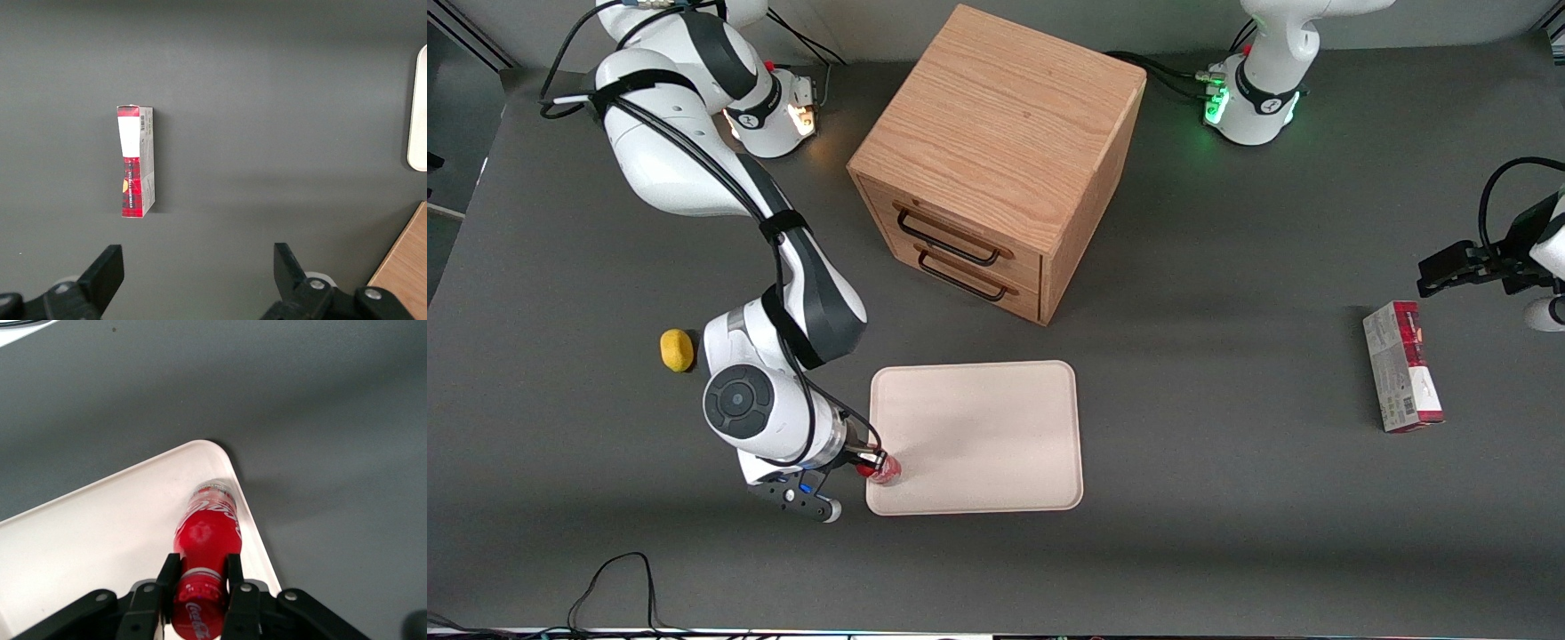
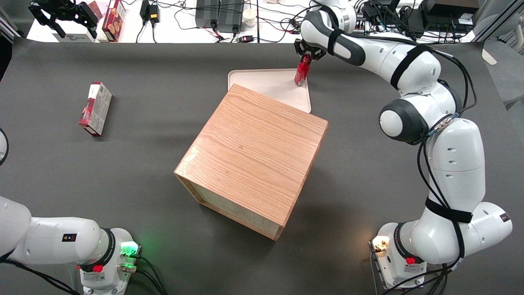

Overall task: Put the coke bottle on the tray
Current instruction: 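Lower the bottle onto the tray and open the right gripper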

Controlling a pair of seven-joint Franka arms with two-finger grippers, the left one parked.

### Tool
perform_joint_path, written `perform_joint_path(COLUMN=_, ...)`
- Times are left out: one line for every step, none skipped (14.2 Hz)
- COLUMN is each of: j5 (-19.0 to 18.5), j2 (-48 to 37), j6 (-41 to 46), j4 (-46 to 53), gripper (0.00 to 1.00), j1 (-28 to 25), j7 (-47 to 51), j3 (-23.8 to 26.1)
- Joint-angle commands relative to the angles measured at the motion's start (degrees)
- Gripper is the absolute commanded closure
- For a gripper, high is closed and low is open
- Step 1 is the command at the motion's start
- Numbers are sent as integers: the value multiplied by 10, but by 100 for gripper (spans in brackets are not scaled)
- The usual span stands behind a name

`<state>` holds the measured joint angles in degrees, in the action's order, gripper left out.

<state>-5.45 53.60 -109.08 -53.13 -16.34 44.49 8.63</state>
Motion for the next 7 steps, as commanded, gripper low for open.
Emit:
perform_joint_path(j5=-11, j2=12, j6=1, j4=29, gripper=100, j1=-7, j7=17, j3=-4)
perform_joint_path(j5=-11, j2=12, j6=1, j4=29, gripper=100, j1=-8, j7=17, j3=-4)
perform_joint_path(j5=-11, j2=11, j6=0, j4=29, gripper=100, j1=-7, j7=17, j3=-3)
perform_joint_path(j5=-11, j2=11, j6=-3, j4=29, gripper=71, j1=-7, j7=17, j3=-3)
perform_joint_path(j5=-13, j2=11, j6=-8, j4=28, gripper=8, j1=-9, j7=17, j3=-3)
perform_joint_path(j5=-13, j2=11, j6=-10, j4=28, gripper=0, j1=-11, j7=17, j3=-4)
perform_joint_path(j5=-14, j2=11, j6=-10, j4=28, gripper=0, j1=-11, j7=17, j3=-4)
